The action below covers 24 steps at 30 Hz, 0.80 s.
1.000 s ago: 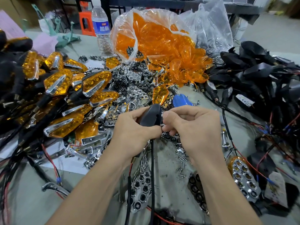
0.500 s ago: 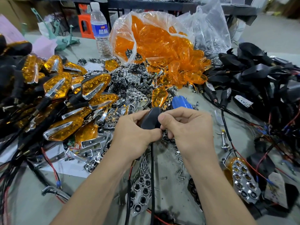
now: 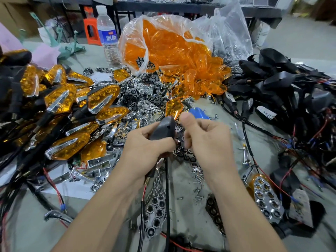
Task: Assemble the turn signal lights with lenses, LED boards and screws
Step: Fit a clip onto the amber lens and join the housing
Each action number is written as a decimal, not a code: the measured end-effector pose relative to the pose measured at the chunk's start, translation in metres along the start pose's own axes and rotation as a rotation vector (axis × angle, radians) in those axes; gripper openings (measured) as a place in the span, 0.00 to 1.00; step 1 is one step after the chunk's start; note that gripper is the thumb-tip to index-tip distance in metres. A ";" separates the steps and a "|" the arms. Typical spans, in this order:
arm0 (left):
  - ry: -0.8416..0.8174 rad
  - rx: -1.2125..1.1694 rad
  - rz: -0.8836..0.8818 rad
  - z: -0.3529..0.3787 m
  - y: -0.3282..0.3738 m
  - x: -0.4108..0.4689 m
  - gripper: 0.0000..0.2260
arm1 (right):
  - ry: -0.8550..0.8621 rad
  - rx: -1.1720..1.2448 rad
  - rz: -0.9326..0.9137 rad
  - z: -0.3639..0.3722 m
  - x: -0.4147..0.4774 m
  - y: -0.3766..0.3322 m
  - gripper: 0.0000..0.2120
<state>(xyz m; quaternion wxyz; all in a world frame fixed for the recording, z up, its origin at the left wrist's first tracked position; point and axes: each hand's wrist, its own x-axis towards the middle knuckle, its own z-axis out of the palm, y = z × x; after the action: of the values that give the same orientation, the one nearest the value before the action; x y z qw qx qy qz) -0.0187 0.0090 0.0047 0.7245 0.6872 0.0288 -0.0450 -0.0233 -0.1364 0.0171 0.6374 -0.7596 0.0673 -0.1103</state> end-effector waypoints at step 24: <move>0.236 -0.061 -0.114 -0.016 0.021 0.001 0.12 | 0.198 0.057 0.107 -0.056 0.043 -0.044 0.03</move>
<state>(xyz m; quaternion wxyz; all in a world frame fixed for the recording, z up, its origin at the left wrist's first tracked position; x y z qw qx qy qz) -0.0152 0.0258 0.0247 0.7330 0.6626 0.1540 -0.0040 0.0025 -0.1925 0.0727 0.6541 -0.7218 0.1671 -0.1524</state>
